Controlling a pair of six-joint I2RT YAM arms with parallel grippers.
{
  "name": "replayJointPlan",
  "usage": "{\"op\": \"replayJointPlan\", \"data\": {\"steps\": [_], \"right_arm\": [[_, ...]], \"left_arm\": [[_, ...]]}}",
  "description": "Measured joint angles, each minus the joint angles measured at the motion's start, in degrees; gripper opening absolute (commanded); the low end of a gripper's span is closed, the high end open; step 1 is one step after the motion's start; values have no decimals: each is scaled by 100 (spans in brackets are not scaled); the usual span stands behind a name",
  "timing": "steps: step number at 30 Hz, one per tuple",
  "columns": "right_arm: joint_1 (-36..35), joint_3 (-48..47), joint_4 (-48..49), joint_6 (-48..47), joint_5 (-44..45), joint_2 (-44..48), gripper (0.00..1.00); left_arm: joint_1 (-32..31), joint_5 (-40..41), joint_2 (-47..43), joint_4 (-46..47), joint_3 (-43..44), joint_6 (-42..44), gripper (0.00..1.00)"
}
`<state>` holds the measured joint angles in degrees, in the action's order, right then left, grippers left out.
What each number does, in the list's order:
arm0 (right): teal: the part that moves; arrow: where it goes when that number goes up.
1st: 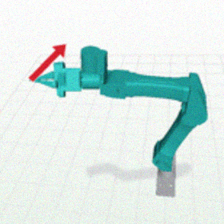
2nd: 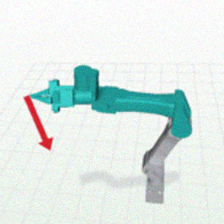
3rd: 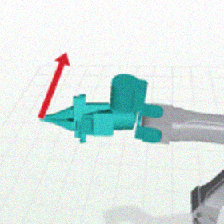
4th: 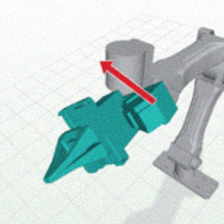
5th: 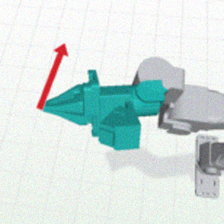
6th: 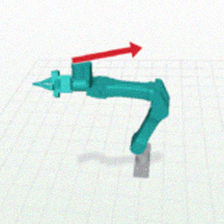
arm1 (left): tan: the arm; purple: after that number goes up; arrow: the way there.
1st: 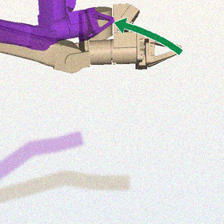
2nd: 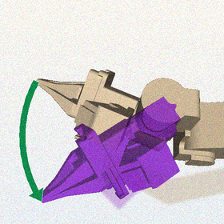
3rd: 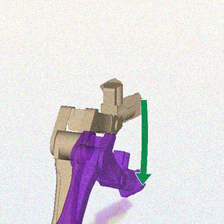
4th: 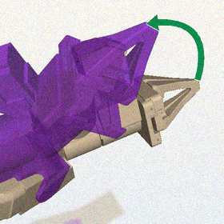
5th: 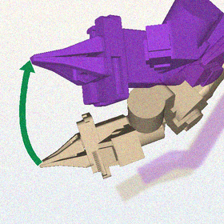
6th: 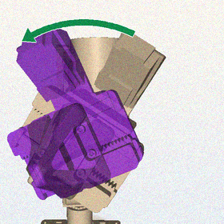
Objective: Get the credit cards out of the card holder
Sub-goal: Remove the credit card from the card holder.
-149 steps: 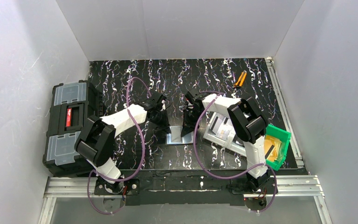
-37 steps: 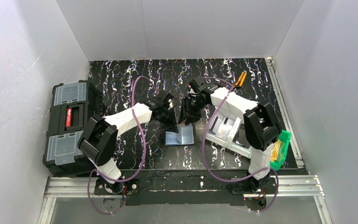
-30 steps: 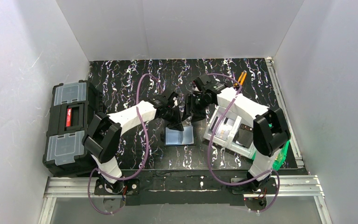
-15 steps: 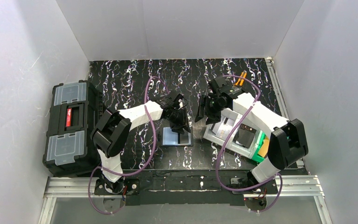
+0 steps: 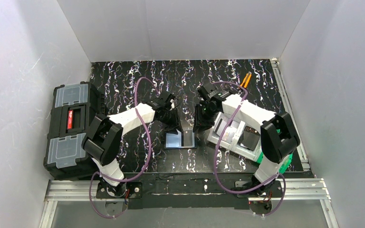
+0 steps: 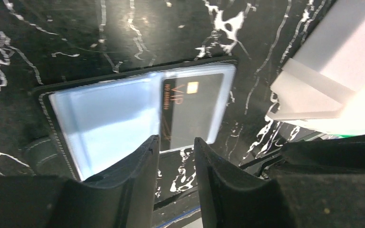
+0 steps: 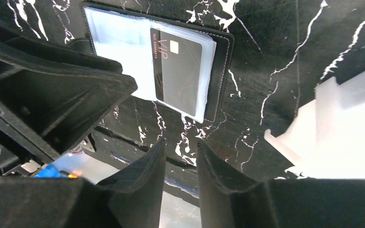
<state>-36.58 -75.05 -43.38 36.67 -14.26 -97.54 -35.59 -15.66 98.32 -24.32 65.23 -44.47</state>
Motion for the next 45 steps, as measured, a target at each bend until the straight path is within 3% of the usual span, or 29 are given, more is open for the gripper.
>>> {"op": "replayJointPlan", "data": {"steps": [6,17,32,45], "right_arm": [[-146,-66,101,52,-94,-544,19],[-210,-57,431,66,-111,-1174,10],[-205,153,658,111,-245,-1384,8],[-181,181,748,184,-584,-1484,7]], "left_arm": [[142,-59,-17,42,-190,42,22],[138,-256,24,258,-197,59,18],[138,-334,363,531,-470,72,28],[157,-658,413,793,-568,98,26]]}}
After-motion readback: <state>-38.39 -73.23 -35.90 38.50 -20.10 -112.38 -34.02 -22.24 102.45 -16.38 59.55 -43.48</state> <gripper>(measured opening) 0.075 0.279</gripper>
